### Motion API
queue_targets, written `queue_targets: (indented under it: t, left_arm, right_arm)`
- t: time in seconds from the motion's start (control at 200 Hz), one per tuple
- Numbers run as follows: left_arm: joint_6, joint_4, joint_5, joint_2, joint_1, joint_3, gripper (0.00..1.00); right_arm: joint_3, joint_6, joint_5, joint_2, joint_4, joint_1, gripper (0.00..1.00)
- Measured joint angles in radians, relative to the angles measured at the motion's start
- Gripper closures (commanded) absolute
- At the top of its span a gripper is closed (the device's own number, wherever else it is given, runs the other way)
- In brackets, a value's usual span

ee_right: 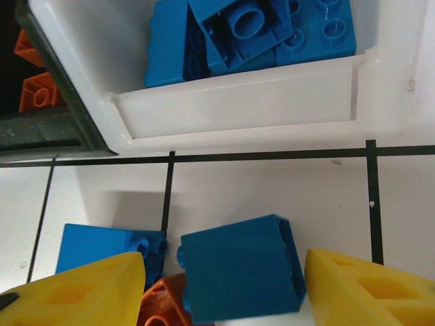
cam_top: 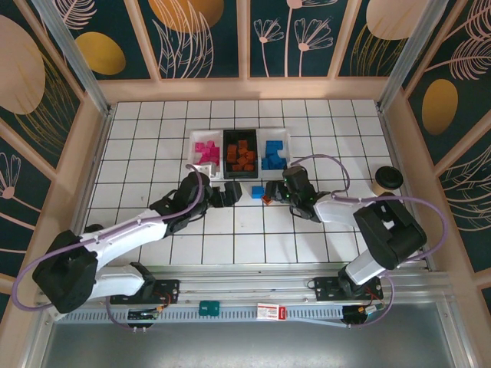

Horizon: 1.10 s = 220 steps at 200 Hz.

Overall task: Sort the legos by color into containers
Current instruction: Pick up the lego from the center of the table.

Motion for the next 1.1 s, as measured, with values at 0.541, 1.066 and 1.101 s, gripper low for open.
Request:
queue_targets:
  t: [0.541, 1.066, 1.101]
  left_arm:
    - [-0.011, -0.001, -0.016, -0.029, 0.000, -0.054, 0.01]
    - [-0.013, -0.005, -0.039, -0.040, 0.000, -0.068, 0.01]
    - [-0.015, -0.006, -0.039, -0.040, 0.000, -0.069, 0.01]
  right_arm:
    - [0.034, -0.009, -0.015, 0.054, -0.004, -0.019, 0.38]
    - [0.060, -0.018, -0.022, 0.089, 0.006, -0.019, 0.58]
    - [0.059, -0.016, -0.021, 0.089, 0.009, -0.019, 0.60]
